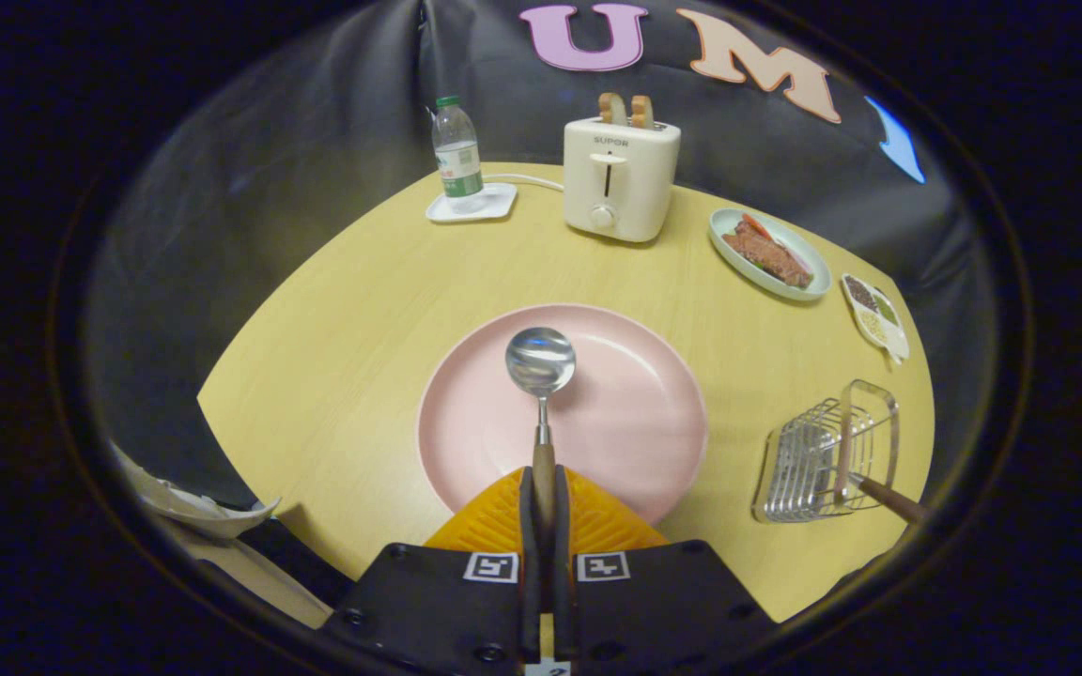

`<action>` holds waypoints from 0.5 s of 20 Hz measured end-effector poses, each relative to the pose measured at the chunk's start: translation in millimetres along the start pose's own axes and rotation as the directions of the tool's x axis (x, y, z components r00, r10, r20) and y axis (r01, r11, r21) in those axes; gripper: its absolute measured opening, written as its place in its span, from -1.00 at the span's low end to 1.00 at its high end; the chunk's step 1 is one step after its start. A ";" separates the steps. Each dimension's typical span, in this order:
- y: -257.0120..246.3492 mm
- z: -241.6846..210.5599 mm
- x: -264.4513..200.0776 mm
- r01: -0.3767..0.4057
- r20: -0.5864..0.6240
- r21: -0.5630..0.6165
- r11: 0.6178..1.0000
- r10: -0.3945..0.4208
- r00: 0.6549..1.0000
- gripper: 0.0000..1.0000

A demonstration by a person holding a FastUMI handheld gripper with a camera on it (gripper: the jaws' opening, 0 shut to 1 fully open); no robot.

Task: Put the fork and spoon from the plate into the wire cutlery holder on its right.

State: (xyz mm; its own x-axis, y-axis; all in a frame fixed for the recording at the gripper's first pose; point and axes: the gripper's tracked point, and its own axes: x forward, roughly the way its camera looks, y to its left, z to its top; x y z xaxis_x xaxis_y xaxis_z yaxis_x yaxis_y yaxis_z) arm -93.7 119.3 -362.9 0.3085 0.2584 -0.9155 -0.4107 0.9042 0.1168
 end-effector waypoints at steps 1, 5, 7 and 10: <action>-6.4 0.6 -6.3 0.001 -0.006 0.003 1.000 -0.001 1.000 -0.83; -43.2 3.3 -29.0 0.021 -0.025 -0.003 1.000 -0.022 0.999 -0.83; -60.2 3.8 -40.5 0.028 -0.036 -0.018 0.999 -0.028 0.999 -0.83; -84.8 5.1 -58.7 0.031 -0.052 -0.045 0.999 -0.033 0.998 -0.83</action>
State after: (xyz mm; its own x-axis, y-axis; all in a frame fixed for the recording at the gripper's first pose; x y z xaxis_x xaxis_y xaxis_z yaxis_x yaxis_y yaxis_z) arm -72.5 29.1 -317.1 0.2766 0.2100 -0.9378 -0.4393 0.8955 0.0710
